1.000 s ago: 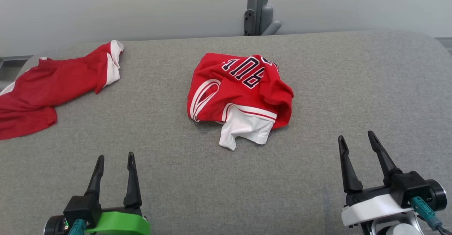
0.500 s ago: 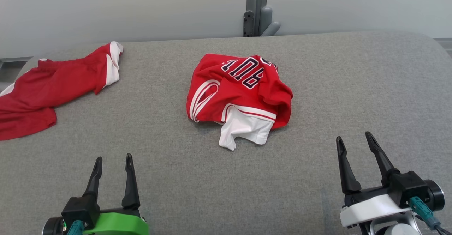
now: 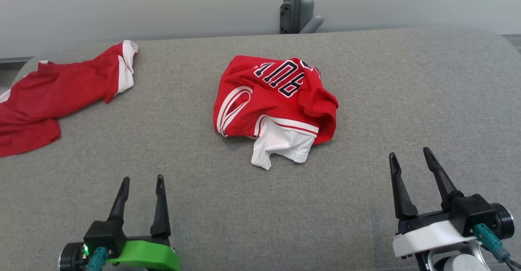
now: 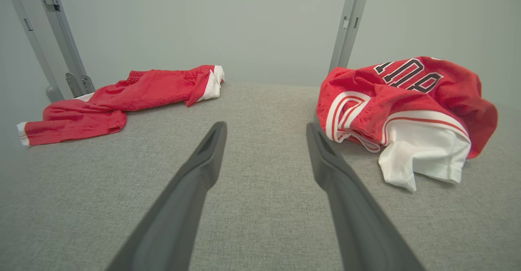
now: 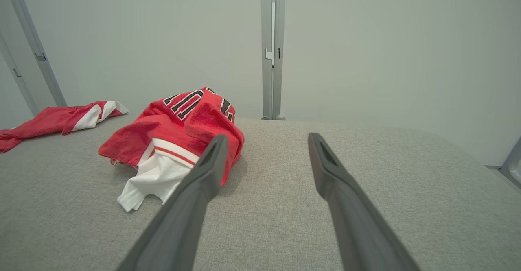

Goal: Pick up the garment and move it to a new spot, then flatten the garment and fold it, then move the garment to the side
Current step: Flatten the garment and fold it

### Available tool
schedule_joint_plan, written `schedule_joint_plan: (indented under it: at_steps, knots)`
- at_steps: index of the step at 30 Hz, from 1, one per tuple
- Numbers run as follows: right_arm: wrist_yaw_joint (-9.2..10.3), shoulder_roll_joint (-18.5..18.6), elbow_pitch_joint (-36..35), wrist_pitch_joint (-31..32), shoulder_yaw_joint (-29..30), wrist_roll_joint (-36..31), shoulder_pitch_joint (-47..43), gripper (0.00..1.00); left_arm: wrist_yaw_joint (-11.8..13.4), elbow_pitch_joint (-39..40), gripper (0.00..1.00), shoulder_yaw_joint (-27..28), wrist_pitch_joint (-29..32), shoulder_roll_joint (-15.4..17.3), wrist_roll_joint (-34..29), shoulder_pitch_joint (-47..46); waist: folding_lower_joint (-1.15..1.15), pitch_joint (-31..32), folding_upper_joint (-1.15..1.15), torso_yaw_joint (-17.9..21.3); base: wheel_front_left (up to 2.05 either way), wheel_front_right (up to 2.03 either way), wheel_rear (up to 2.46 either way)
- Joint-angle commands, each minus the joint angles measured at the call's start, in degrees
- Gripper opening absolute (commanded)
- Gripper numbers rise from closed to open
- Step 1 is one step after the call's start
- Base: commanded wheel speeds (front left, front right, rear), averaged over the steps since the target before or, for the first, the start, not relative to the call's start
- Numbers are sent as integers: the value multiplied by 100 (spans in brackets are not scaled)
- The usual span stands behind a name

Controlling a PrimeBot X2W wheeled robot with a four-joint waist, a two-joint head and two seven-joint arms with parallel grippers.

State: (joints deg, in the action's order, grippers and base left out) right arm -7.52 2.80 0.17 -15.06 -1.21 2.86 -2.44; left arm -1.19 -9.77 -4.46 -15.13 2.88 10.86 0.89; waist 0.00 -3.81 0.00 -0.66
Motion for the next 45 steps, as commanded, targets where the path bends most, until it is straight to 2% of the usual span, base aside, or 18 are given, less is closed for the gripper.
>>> schedule_joint_plan:
  at_steps: [1,7,13,20,27,28,29,30,31,41,45]
  knots:
    - [6,17,-24,-18,10,-9,80,100,-40,-45,100,-39,-4,3,-48,-175,0,-73,0,15,0,0,0]
    - [6,17,-65,-18,11,-55,239,100,-230,-583,100,-386,-4,4,-189,-795,0,-387,0,107,0,0,0]
    - [6,18,-122,-18,-20,-68,460,100,-357,-1437,100,-819,-4,6,121,-1636,0,-822,0,329,0,0,0]
    - [6,16,-185,-18,-36,-38,736,100,-303,-2350,100,-1131,-4,11,451,-2537,0,-1332,0,683,0,0,0]
    - [6,16,-239,-18,-27,57,912,100,-337,-2758,100,-1062,-4,15,421,-3118,0,-1678,0,964,0,0,0]
    - [6,16,-240,-18,-17,65,922,100,-349,-2766,76,-1034,-4,15,416,-3162,0,-1700,0,983,0,0,0]
    - [6,15,-233,-18,-23,74,935,100,-364,-2745,44,-1003,-4,18,389,-3202,0,-1721,0,1008,0,0,0]
    - [6,16,-228,-18,-14,89,947,100,-375,-2720,28,-970,-4,19,365,-3235,0,-1732,0,1022,0,0,0]
    - [6,16,-226,-18,-7,100,955,100,-376,-2667,0,-944,-4,20,340,-3262,0,-1739,0,1033,0,0,0]
    - [6,16,-209,-18,69,137,893,100,-392,-1593,0,-620,-4,82,-57,-3163,0,-1603,0,966,0,0,0]
    - [6,16,-197,-18,120,89,788,100,-434,-1107,0,-547,-4,191,-197,-3007,0,-1469,0,807,0,0,0]
